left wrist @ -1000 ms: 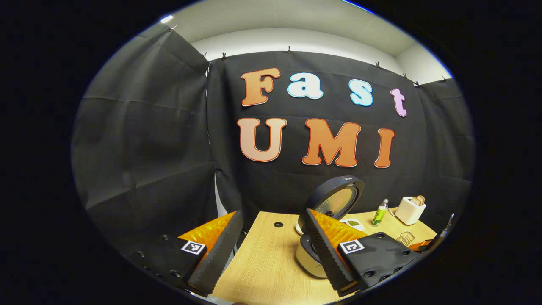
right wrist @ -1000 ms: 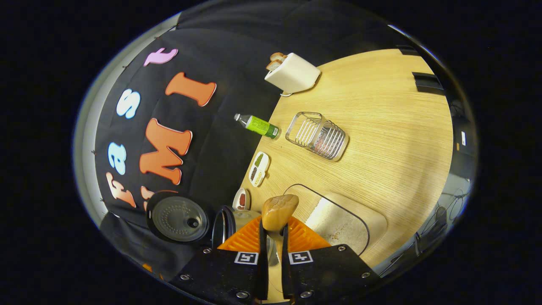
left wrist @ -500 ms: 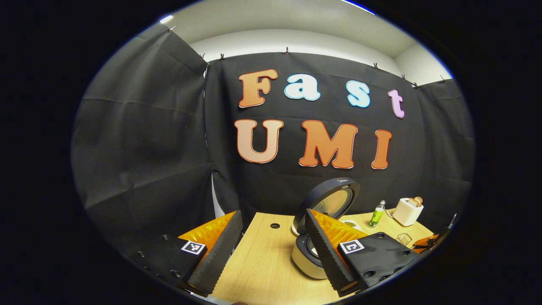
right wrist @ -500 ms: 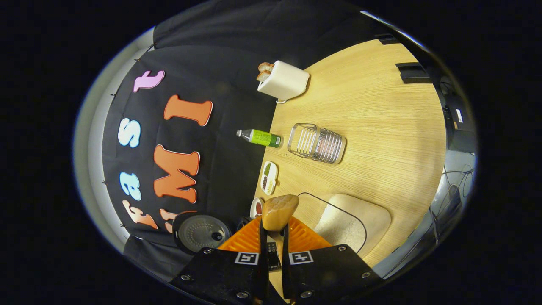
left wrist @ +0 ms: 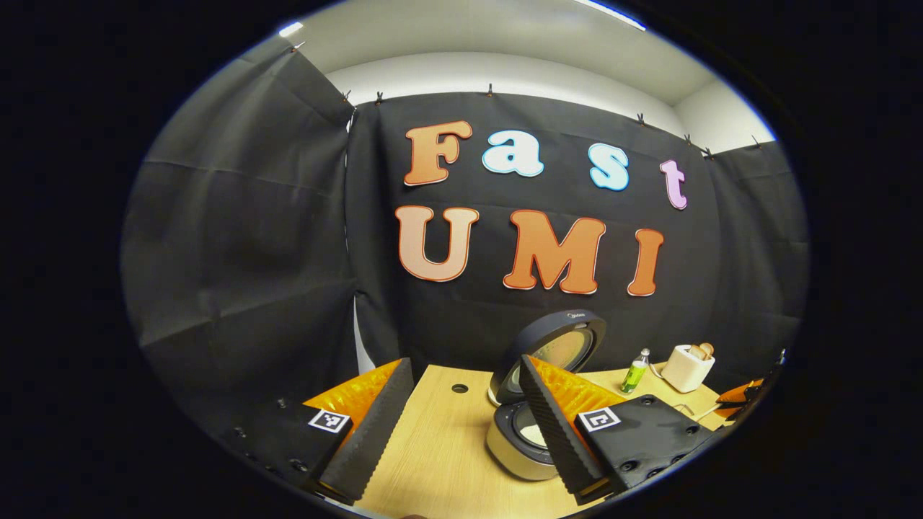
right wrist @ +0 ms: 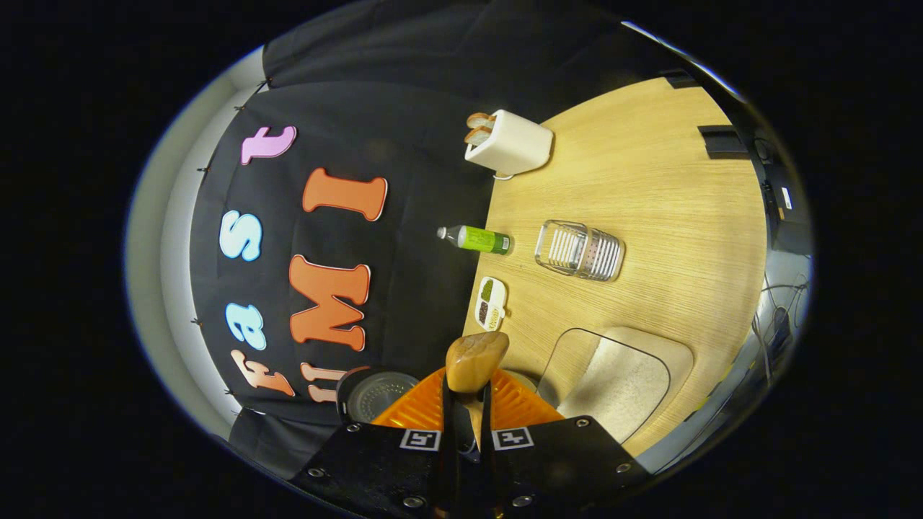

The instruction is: Close the left gripper, press the button to open the rice cooker; take a wooden spoon from the chopstick holder with the right hand, scoop a spoonful of rice and pour it into the rice cooker, then put the wooden spoon back into the chopstick holder.

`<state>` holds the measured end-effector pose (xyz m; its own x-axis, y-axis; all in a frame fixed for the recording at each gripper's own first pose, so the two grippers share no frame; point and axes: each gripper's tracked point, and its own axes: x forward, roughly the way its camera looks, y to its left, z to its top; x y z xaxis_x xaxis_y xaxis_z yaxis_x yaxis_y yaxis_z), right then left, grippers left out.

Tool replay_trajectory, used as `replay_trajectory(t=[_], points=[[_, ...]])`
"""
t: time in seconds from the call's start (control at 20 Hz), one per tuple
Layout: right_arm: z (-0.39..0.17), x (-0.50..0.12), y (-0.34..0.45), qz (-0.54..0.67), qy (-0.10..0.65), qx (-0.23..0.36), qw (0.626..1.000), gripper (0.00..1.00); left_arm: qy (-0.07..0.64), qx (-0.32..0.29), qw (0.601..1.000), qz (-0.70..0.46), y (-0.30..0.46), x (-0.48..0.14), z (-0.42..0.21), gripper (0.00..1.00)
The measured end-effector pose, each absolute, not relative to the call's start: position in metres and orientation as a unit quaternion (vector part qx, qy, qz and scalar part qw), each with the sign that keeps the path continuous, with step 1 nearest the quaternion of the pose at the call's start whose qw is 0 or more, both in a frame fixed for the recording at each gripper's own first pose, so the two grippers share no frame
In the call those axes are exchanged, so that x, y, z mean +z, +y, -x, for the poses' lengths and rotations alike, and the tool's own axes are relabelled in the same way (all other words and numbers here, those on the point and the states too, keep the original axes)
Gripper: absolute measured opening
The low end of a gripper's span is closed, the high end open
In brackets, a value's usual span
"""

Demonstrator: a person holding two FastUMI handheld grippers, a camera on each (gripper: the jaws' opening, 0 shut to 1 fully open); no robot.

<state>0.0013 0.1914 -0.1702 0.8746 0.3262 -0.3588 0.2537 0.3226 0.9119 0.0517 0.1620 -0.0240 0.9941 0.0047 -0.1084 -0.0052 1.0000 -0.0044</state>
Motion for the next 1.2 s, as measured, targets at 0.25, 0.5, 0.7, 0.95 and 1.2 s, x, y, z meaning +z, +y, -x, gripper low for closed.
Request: replay_trajectory(t=[0.25,0.5,0.7,0.95,1.2], points=[[-0.026,-0.113,0.213,-0.591,0.228,0.059,0.771,0.12,0.042,0.013,0.999,-0.018,0.168,-0.015,-0.052,0.97],[-0.061,-0.076,0.249,-0.583,0.220,0.089,0.777,0.12,0.043,0.015,0.999,-0.017,0.170,-0.012,-0.053,0.97],[-0.083,-0.055,0.277,-0.573,0.211,0.105,0.785,0.12,0.038,0.021,0.999,-0.021,0.175,-0.005,-0.053,0.97],[-0.098,-0.044,0.308,-0.553,0.218,0.121,0.795,0.12,0.040,0.024,0.999,-0.016,0.179,-0.007,-0.053,0.97],[-0.110,-0.043,0.324,-0.502,0.214,0.123,0.829,0.12,0.043,0.029,0.999,-0.015,0.182,-0.011,-0.057,0.97]])
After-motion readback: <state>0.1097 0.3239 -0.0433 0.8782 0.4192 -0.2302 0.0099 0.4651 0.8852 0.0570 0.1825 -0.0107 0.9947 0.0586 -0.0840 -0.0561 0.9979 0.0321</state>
